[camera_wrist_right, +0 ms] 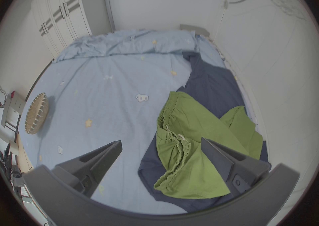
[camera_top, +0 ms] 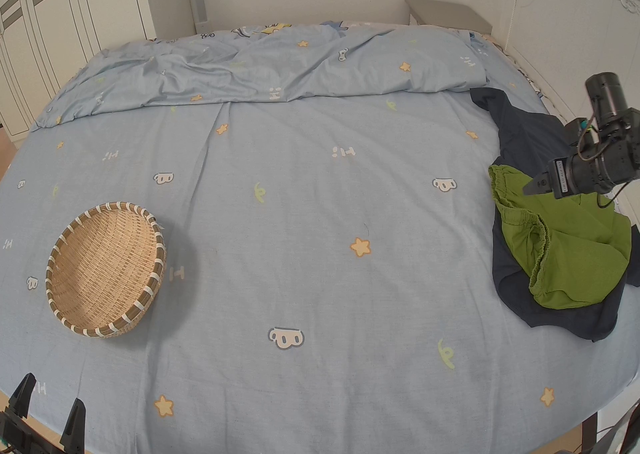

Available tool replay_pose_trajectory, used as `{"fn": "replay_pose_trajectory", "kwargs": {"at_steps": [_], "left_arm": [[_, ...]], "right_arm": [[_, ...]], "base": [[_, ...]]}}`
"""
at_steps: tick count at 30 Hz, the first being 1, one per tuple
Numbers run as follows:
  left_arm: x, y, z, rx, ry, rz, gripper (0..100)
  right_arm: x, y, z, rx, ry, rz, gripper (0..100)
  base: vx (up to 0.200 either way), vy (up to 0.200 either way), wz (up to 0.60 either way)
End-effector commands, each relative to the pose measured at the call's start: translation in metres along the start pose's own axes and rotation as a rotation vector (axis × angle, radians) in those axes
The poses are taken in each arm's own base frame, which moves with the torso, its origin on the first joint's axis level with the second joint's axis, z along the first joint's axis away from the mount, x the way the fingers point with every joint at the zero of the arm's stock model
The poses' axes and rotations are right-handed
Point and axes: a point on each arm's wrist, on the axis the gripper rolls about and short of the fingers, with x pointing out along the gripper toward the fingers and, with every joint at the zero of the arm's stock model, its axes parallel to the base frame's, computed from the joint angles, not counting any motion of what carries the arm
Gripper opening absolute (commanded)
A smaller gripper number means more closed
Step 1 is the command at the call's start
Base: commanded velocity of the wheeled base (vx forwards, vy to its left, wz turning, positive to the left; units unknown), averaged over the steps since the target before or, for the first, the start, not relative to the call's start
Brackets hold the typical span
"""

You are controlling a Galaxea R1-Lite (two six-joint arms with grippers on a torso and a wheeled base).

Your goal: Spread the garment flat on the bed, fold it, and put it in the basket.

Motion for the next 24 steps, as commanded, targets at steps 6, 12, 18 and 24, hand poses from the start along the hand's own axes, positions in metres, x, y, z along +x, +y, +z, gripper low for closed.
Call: {"fn": "replay_pose_trajectory", "kwargs": {"at_steps": [6,12,18,24], "left_arm": [[0.000,0.000,-0.005,0.000,0.000,-0.001,100],[0.000,0.000,-0.005,0.000,0.000,-0.001,100],[0.000,0.000,-0.005,0.000,0.000,-0.001,100],[0.000,0.000,-0.005,0.000,0.000,-0.001,100]], "right_arm": [[0.071,-0.014,-0.010,0.033,0.201,-0.014,100],[0.061,-0.013,-0.018,0.032,0.214,-0.052,100],[0.058,-0.023,-0.025,0.054,0.217,-0.091,100],[0.065,-0.035,-0.033,0.082,0.234,-0.107,100]], "base": [[0.000,0.000,0.00],[0.000,0.000,0.00],[0.000,0.000,0.00],[0.000,0.000,0.00]]}}
